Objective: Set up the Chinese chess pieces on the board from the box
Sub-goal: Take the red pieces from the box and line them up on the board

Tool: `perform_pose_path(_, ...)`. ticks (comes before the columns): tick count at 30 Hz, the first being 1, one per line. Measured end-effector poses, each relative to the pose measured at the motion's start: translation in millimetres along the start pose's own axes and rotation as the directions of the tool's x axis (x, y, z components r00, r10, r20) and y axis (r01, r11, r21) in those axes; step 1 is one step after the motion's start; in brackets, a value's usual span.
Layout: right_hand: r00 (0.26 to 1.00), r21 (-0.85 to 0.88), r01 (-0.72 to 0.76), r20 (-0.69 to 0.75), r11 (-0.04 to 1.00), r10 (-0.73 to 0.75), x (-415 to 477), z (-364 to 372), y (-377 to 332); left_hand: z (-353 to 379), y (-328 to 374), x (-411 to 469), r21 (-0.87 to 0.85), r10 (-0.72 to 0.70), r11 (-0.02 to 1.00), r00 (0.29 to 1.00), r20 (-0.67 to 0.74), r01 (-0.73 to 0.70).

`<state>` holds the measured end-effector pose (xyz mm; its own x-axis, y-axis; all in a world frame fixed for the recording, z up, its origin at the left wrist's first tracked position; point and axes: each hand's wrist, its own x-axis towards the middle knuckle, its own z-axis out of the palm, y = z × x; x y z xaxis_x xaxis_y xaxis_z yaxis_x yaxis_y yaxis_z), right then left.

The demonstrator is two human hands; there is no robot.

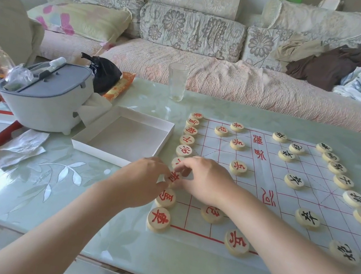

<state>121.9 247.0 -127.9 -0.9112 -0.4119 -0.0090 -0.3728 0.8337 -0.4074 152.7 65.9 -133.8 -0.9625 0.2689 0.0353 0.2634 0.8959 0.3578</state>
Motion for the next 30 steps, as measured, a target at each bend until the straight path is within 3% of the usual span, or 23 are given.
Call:
perform_pose_path(19,1.000,0.011,-0.005,0.011,1.000,0.005,1,2,5,0,-4,3,0.121,0.069,0.991,0.997,-0.045,-0.064)
perform_pose_path(24,0.991,0.141,-0.072,-0.104,0.987,0.087,14,-21,16,-4,-8,15,0.087,0.036,0.996,0.988,-0.151,-0.024)
perform_pose_path(30,0.993,0.029,-0.104,-0.060,0.994,0.106,34,-29,32,-1,-4,40,0.119,-0.005,0.993,0.985,-0.170,0.025)
